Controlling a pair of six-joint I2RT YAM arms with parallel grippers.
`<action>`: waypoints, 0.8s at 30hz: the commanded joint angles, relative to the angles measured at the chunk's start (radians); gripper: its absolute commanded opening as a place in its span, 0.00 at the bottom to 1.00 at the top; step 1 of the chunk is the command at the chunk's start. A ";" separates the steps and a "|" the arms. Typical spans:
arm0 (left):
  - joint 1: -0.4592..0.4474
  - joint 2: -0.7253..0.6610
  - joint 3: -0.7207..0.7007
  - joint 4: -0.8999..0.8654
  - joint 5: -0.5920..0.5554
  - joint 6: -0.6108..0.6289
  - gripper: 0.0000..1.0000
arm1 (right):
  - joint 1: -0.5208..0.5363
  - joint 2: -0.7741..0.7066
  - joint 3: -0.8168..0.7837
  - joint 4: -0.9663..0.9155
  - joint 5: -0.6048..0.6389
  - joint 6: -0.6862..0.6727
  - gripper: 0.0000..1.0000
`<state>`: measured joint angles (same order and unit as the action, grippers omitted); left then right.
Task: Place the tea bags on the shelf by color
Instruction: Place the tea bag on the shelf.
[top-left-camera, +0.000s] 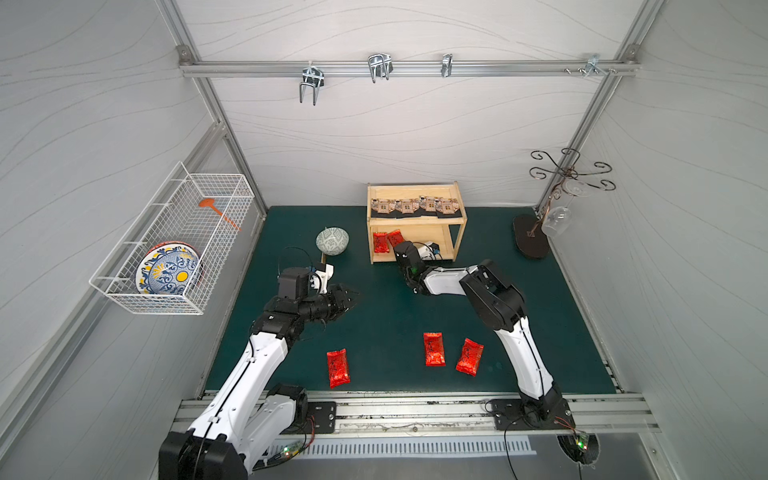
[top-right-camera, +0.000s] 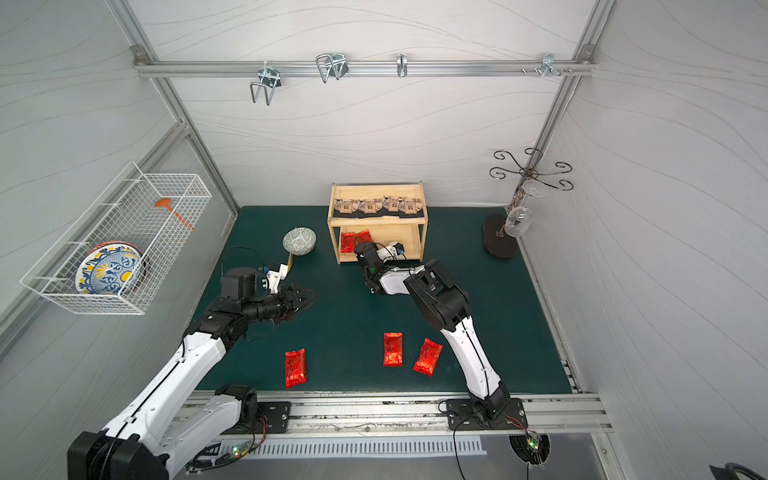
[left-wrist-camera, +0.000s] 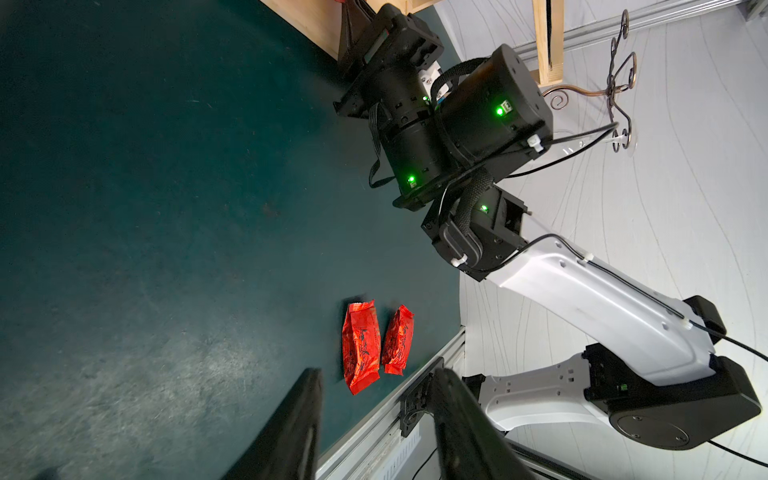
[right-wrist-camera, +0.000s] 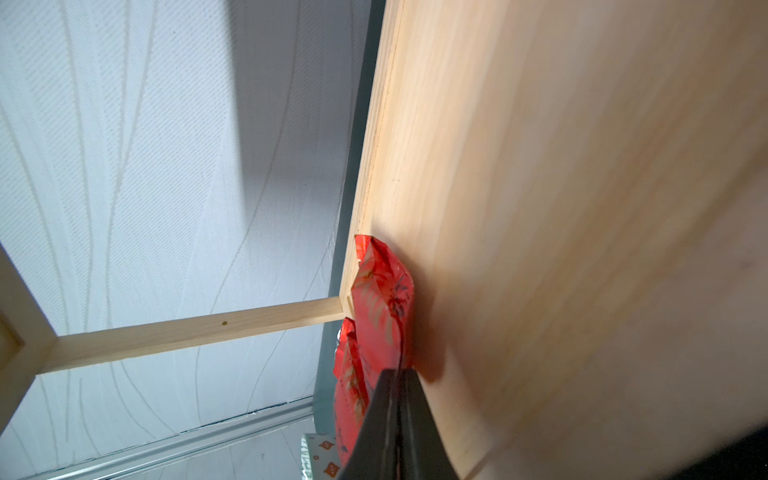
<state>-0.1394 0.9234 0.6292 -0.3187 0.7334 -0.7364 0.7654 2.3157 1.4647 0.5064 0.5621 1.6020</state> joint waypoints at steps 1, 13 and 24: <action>-0.005 0.002 0.046 0.007 -0.002 0.018 0.48 | -0.002 0.036 0.027 -0.032 0.003 0.021 0.09; -0.003 0.002 0.047 0.003 -0.004 0.020 0.48 | 0.005 0.046 0.042 -0.054 -0.031 0.027 0.15; -0.002 -0.009 0.051 -0.014 -0.013 0.028 0.48 | 0.002 0.024 0.040 -0.085 -0.068 -0.019 0.31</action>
<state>-0.1394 0.9241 0.6353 -0.3443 0.7288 -0.7326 0.7658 2.3425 1.5002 0.4671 0.5156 1.6146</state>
